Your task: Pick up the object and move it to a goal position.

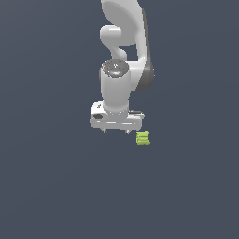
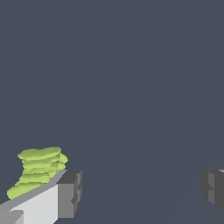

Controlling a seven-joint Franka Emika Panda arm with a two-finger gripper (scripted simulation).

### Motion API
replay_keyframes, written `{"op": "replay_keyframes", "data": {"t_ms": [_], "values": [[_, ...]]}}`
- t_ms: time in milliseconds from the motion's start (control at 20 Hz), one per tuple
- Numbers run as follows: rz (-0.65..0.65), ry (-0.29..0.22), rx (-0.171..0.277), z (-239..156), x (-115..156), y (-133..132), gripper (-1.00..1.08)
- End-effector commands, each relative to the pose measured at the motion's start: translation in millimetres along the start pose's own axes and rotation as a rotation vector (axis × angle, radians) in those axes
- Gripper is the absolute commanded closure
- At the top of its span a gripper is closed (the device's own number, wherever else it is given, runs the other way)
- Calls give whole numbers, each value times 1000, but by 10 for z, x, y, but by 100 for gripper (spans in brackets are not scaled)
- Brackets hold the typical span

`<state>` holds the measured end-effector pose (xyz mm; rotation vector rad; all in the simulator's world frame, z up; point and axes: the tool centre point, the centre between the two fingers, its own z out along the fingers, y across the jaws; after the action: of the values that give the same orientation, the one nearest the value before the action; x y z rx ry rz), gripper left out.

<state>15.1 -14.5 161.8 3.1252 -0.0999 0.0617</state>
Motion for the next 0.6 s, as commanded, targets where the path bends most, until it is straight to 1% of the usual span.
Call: {"op": "replay_keyframes", "data": {"t_ms": [0, 350, 550], "values": [[-11, -6, 2, 95, -48, -191, -92], [-52, -27, 10, 479, -325, -964, -92], [-67, -35, 13, 620, -465, -1250, -92]]}}
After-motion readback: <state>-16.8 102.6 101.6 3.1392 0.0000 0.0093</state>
